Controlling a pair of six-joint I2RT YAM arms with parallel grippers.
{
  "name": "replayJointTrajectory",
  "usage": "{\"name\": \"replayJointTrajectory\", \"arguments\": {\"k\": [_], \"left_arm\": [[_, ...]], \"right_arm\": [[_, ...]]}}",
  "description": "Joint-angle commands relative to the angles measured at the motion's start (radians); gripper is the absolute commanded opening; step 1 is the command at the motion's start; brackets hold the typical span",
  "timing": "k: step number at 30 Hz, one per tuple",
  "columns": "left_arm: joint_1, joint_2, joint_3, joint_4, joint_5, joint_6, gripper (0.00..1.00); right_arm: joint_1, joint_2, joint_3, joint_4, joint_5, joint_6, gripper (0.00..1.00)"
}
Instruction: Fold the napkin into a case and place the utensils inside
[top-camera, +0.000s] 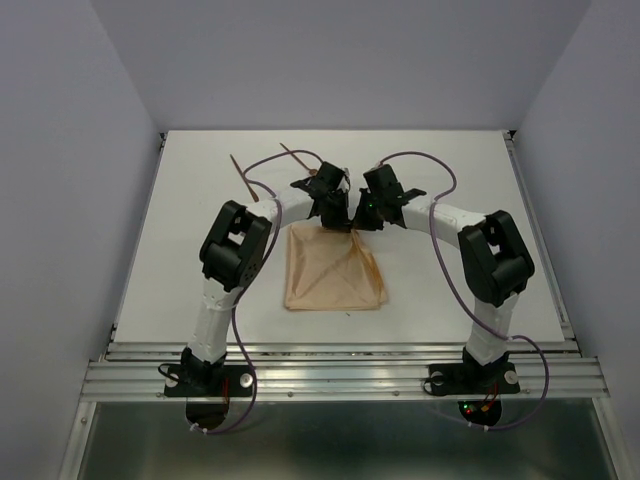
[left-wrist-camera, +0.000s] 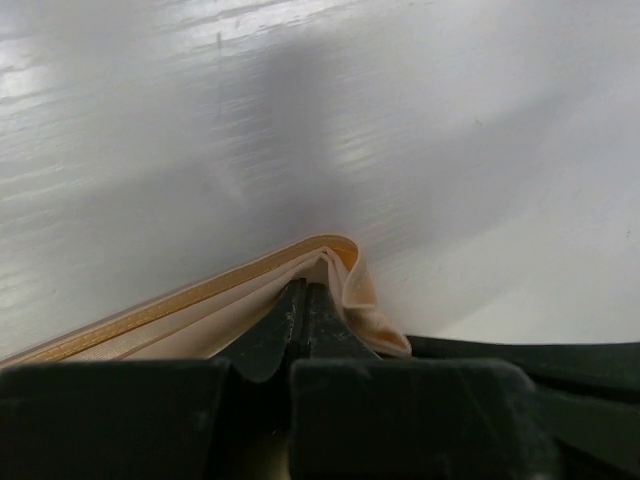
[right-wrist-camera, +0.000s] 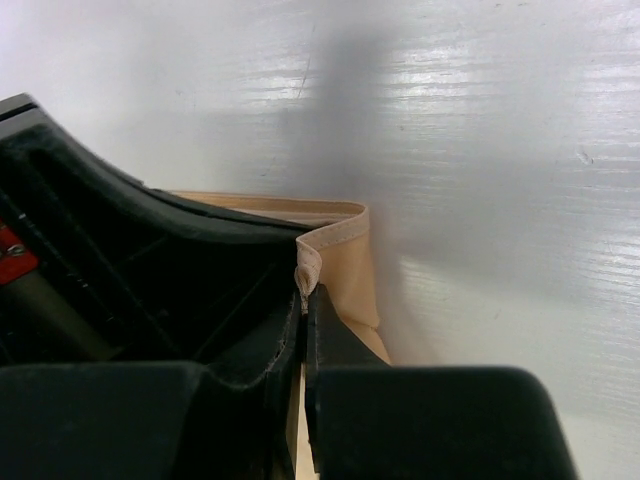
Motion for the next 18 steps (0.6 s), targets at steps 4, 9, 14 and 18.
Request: {"name": "replayJointTrajectory", "arguments": {"k": [4, 9, 14, 18], "left_arm": [[0.014, -0.126, -0.039, -0.089, -0.053, 0.012, 0.0], [0.015, -0.143, -0.065, -0.094, -0.052, 0.014, 0.0], [0.017, -0.169, -0.135, -0.059, -0.007, -0.003, 0.0], [0.014, -0.181, -0.164, -0.033, 0.026, -0.011, 0.0]], "right_arm": [[0.011, 0.016, 0.044, 0.013, 0.055, 0.031, 0.01], [0.011, 0.016, 0.045, 0.01, 0.073, 0.033, 0.01], [0.011, 0.013, 0.05, 0.004, 0.078, 0.033, 0.01], [0.011, 0.012, 0.051, 0.002, 0.078, 0.031, 0.01]]}}
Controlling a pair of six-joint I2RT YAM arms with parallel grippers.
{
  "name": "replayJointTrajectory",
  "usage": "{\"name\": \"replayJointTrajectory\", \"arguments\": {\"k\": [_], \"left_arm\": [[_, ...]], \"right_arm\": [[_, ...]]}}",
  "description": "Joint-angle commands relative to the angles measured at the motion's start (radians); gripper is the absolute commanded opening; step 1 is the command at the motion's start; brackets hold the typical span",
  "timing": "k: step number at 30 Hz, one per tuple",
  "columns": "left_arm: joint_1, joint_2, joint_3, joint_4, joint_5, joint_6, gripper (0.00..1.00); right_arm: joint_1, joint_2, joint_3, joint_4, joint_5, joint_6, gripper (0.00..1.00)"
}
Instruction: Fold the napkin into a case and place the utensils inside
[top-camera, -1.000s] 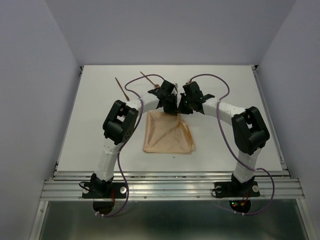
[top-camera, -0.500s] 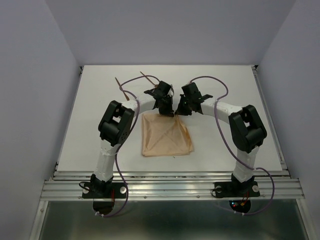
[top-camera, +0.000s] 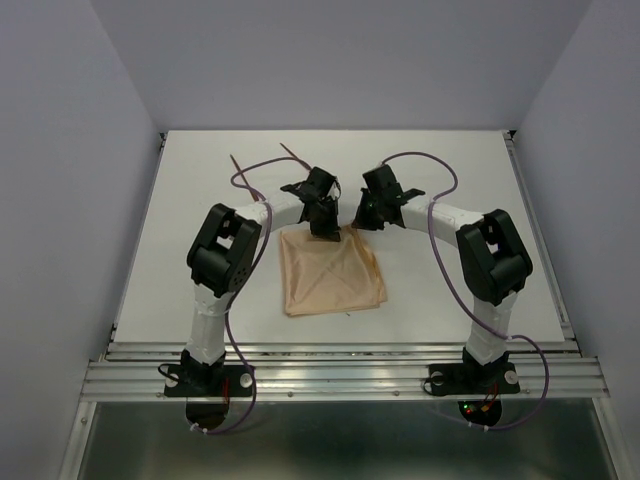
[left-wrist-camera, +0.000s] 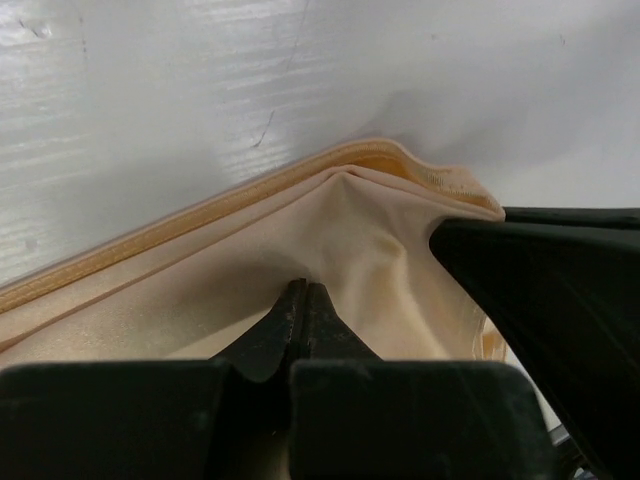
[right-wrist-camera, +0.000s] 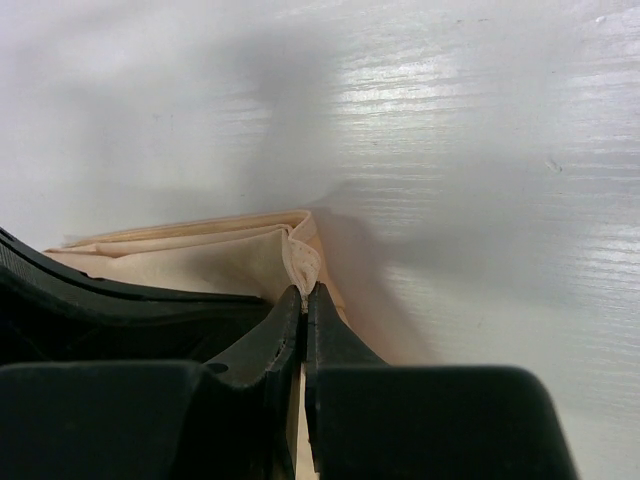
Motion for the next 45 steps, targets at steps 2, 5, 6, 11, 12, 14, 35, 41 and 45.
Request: {"name": "replayJointTrajectory", "arguments": {"k": [2, 5, 6, 11, 12, 14, 35, 41, 45], "left_arm": [[-0.005, -0.073, -0.041, 0.031, 0.055, -0.008, 0.0], [-0.006, -0.06, -0.051, 0.045, 0.055, -0.015, 0.0], [-0.006, -0.056, -0.054, 0.05, 0.055, -0.017, 0.0], [-0.006, -0.018, -0.056, 0.053, 0.023, -0.012, 0.0], [-0.005, -0.014, -0.056, 0.05, 0.017, -0.011, 0.0], [-0.006, -0.033, -0.054, 0.04, 0.006, -0.009, 0.0], [0.0, -0.111, -0.154, 0.022, -0.094, -0.008, 0.0], [0.001, -0.088, -0.163, 0.028, -0.095, 0.0, 0.0], [0.0, -0.077, -0.176, 0.04, -0.091, 0.002, 0.0]], "right_arm": [[0.011, -0.005, 0.047, 0.005, 0.024, 0.005, 0.01], [0.011, -0.008, 0.049, 0.003, 0.022, 0.004, 0.01], [0.011, -0.008, 0.049, 0.003, 0.022, 0.005, 0.01], [0.011, -0.02, 0.042, 0.0, 0.013, 0.004, 0.01], [0.011, -0.023, 0.042, 0.0, 0.012, 0.004, 0.01], [0.011, -0.026, 0.038, 0.0, 0.012, 0.004, 0.01], [0.011, -0.033, 0.021, 0.0, 0.012, 0.01, 0.01], [0.011, -0.026, 0.029, 0.003, 0.007, 0.019, 0.01], [0.03, -0.029, 0.032, 0.002, 0.015, 0.028, 0.01]]}}
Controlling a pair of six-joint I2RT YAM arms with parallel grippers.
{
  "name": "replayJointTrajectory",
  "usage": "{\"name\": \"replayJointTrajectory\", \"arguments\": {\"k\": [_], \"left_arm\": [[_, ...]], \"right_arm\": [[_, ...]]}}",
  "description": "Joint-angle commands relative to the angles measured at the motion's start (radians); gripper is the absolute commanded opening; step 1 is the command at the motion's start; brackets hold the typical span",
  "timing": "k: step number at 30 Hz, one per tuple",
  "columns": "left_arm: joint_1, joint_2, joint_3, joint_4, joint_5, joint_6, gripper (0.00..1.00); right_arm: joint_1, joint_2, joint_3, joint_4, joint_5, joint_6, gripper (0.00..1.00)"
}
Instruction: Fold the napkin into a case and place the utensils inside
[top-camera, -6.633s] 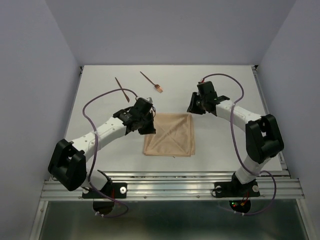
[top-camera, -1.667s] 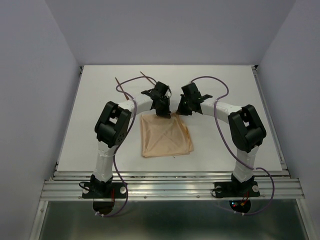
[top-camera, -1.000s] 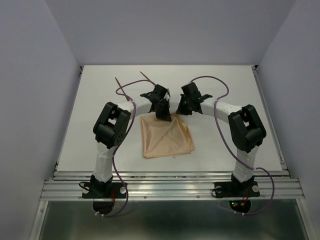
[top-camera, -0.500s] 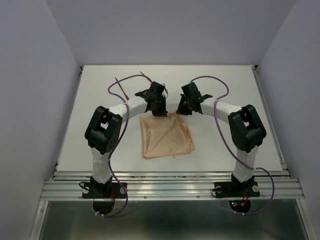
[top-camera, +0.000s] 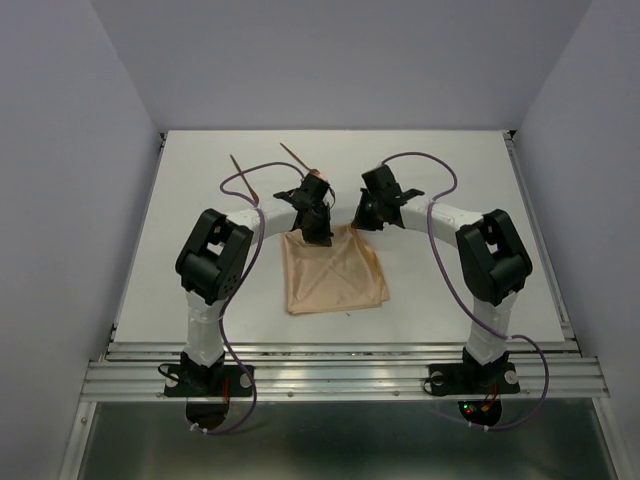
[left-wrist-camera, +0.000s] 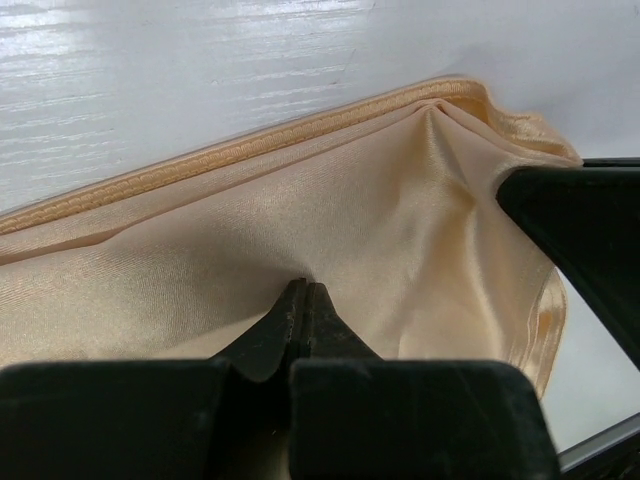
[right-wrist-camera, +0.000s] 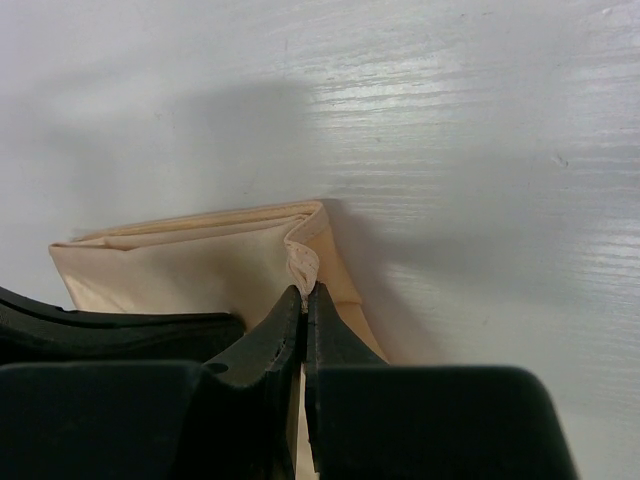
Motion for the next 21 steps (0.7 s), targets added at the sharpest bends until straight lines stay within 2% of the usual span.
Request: {"name": "replayJointTrajectory", "arguments": {"k": [1, 21], "left_arm": [[-0.001, 0.023, -0.03, 0.005, -0.011, 0.017, 0.0], [-0.001, 0.037, -0.05, 0.033, 0.023, 0.026, 0.0]], "right_arm": [[0.027, -0.028, 0.033, 0.0, 0.017, 0.023, 0.01], [0.1, 0.059, 0.133, -0.072, 0.132, 0.127, 0.01]]}}
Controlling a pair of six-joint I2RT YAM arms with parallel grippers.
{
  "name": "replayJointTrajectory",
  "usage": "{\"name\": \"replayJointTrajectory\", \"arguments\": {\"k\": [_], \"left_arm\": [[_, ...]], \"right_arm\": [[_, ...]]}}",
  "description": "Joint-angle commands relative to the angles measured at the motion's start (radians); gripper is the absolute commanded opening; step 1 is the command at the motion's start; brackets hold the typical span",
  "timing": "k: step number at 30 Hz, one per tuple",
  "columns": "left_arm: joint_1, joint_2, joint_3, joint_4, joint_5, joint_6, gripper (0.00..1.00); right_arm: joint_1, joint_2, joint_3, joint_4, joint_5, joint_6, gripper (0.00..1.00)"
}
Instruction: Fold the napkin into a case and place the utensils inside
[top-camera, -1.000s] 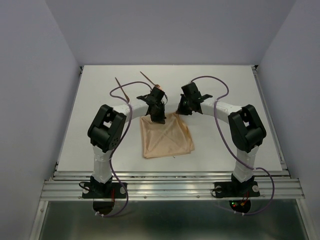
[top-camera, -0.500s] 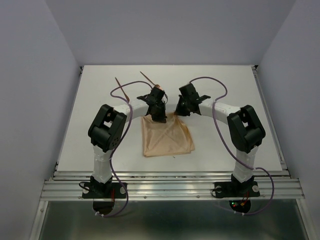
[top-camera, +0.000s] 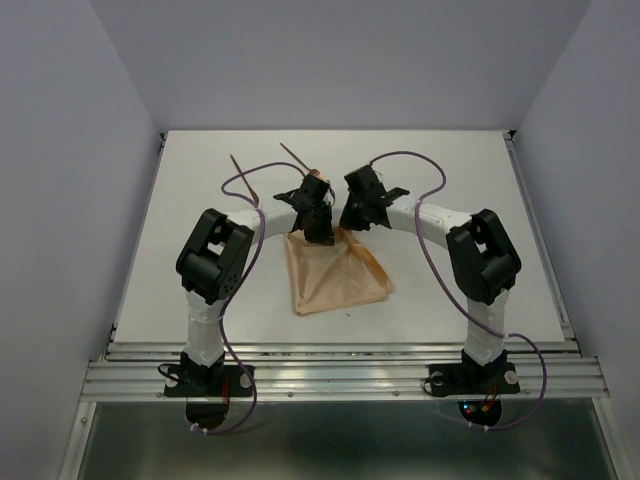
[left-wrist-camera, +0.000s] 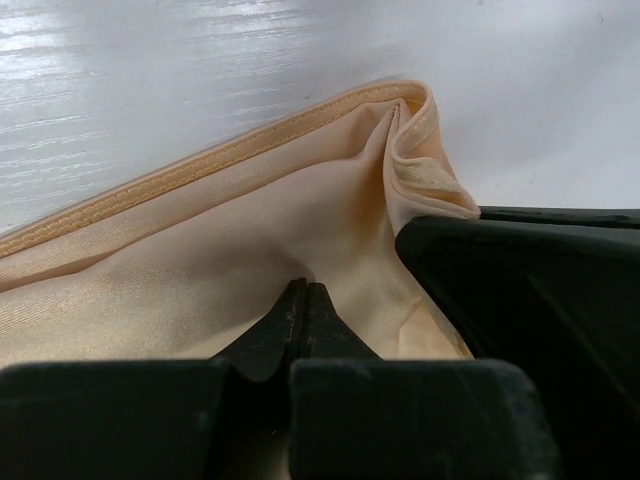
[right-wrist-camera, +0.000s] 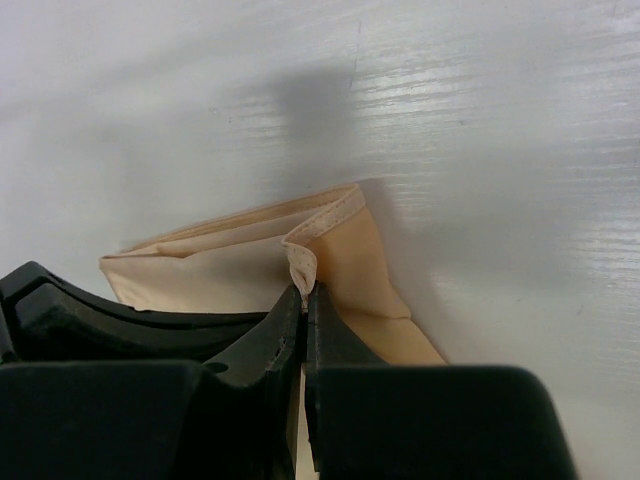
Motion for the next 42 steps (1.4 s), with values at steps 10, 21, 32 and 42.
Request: {"name": "replayJointTrajectory", "arguments": {"k": [10, 21, 32, 42], "left_arm": [[-0.001, 0.032, -0.035, -0.02, 0.001, 0.025, 0.0], [-0.001, 0.022, -0.04, -0.019, 0.004, 0.022, 0.0], [0.001, 0.022, -0.038, -0.014, 0.012, 0.02, 0.0], [-0.001, 0.037, -0.03, -0.015, 0.012, 0.02, 0.0]], "right_arm": [[0.047, 0.077, 0.067, -0.042, 0.108, 0.119, 0.01], [0.047, 0.095, 0.073, -0.053, 0.182, 0.166, 0.01], [0.047, 0.164, 0.144, -0.096, 0.187, 0.223, 0.01], [0.056, 0.167, 0.132, -0.127, 0.242, 0.271, 0.01]]}}
